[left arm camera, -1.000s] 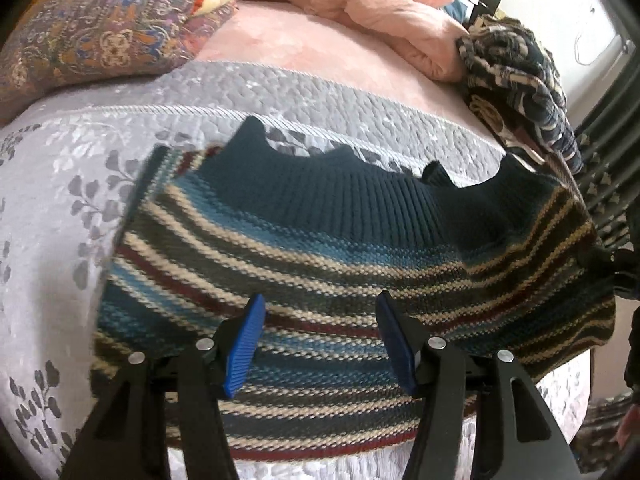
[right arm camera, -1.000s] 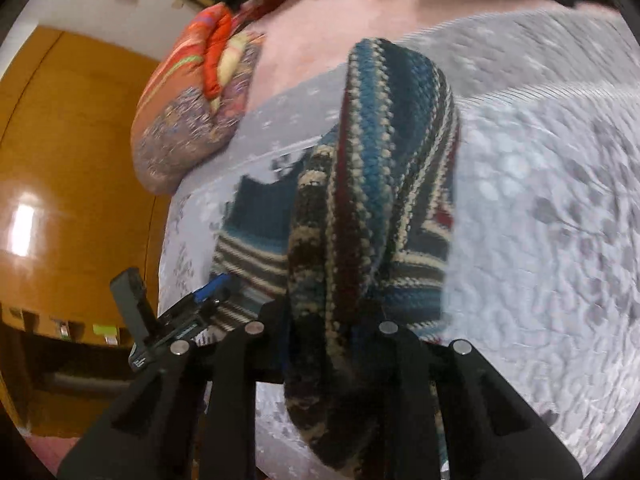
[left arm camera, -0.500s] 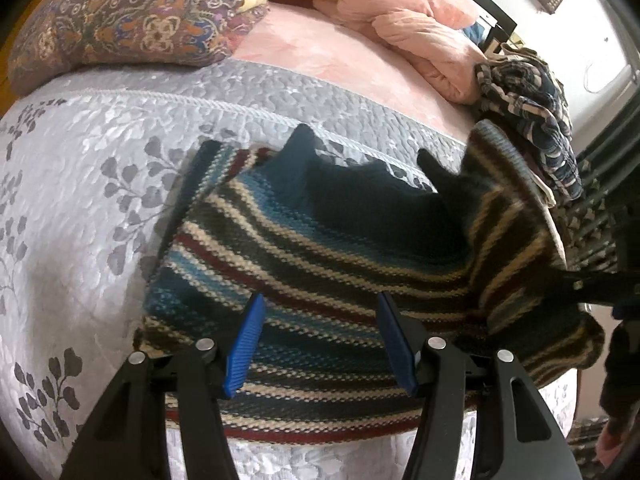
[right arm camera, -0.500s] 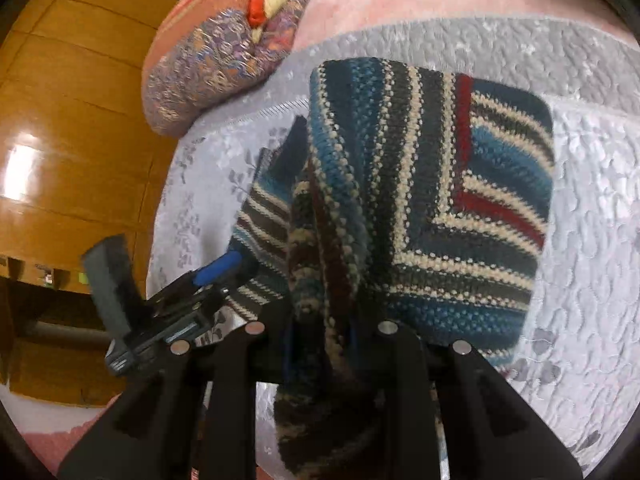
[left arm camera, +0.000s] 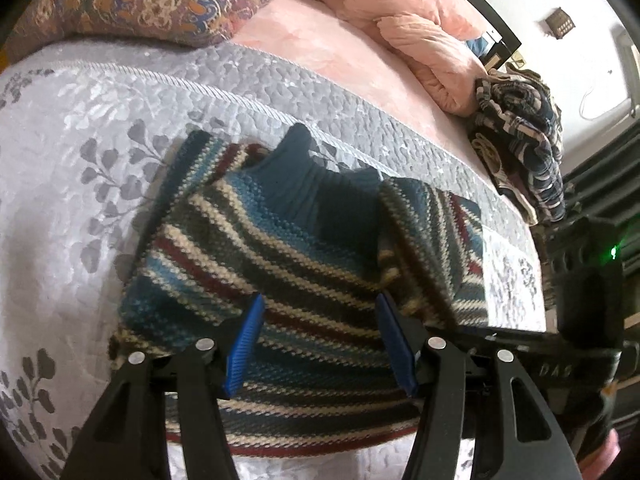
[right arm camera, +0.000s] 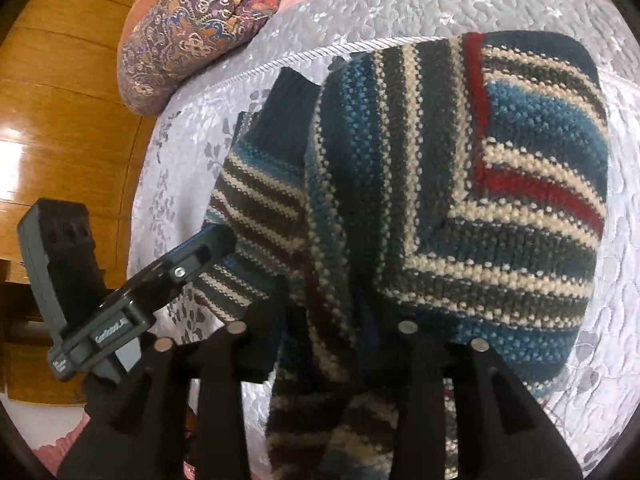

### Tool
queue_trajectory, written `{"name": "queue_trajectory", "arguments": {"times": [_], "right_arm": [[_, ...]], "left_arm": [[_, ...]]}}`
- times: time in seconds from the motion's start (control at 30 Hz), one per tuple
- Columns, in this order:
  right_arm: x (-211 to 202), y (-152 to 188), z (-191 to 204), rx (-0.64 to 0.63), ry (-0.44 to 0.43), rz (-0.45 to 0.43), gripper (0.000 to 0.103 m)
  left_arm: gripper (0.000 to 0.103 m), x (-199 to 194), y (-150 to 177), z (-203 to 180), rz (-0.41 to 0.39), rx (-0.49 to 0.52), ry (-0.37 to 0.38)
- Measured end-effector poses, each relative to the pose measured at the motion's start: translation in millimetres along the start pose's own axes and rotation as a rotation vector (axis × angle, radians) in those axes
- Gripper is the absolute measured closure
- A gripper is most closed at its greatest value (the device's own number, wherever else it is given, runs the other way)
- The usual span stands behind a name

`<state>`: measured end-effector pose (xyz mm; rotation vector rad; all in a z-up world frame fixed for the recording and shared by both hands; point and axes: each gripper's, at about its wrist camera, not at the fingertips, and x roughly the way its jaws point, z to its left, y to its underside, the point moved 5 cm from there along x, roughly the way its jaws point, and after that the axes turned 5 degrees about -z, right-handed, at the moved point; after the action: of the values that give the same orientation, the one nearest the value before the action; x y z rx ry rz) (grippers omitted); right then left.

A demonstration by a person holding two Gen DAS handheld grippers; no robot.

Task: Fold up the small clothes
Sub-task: 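Lay the folded side down with the right tool and press it flat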

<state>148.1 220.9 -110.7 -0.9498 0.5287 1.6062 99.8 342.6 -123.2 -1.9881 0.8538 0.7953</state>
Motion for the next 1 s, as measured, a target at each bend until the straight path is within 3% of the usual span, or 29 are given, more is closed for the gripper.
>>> {"name": "queue_trajectory", "arguments": {"times": [0.17,0.43,0.7,0.87,1.0], "right_arm": [[-6,5,3,-0.005,-0.071,0.012,0.058],[-35,15,12,-0.038,-0.108,-0.007,0.055],[-96,24,-51,0.076,0.019,-0.144,0.055],[-91,32,-90,0.162,0.057,-0.146,0.055],[-79,40,-99,0.186,0.037,-0.133,0.055]], "left_arm": [[0.045,10,1,-3,0.031,-0.058,0.057],[0.044,22,2,-14,0.05,-0.086,0.117],[0.039,35,2,-30,0.072,-0.071,0.142],[0.039,49,8,-38,0.108,-0.07,0.157],[0.038,67,17,-44,0.154,-0.063,0.147]]}}
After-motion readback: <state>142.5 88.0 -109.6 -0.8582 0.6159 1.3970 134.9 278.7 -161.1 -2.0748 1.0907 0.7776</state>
